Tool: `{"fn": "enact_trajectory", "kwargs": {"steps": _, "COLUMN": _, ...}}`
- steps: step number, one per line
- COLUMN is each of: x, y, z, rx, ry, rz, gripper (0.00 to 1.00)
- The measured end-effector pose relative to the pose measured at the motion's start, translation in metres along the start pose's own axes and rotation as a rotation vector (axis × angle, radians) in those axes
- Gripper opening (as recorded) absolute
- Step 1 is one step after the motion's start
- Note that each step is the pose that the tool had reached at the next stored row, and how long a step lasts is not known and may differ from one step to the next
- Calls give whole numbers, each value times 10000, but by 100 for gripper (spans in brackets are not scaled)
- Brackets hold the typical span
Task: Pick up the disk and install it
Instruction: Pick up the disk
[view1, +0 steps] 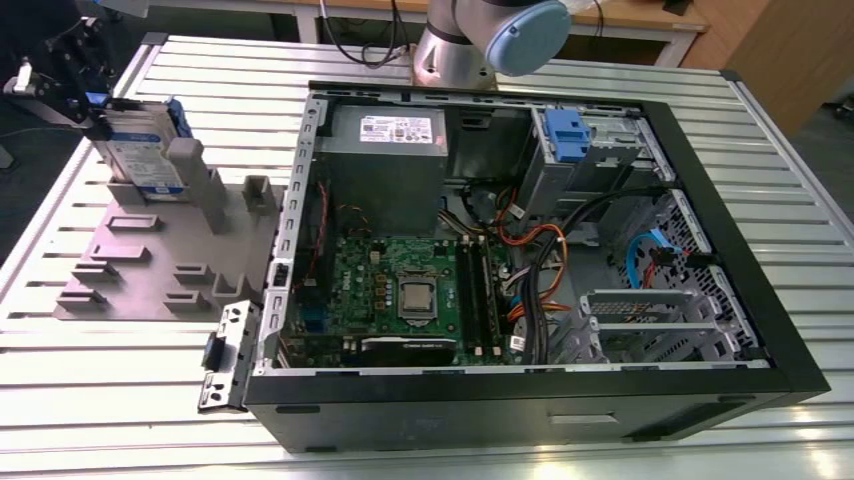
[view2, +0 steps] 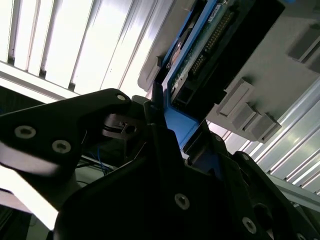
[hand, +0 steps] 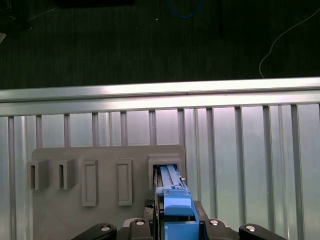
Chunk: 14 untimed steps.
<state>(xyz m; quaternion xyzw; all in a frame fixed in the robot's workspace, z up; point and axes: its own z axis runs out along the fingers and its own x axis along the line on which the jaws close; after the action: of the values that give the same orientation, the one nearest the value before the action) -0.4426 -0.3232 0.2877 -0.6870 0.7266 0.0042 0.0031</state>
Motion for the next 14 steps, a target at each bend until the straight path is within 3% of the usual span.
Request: {"fn": "enact_trajectory", "kwargs": {"steps": 14, "x": 1, "y": 0, "z": 0, "rx": 3, "ry": 43, "rz": 0, "gripper": 37}}
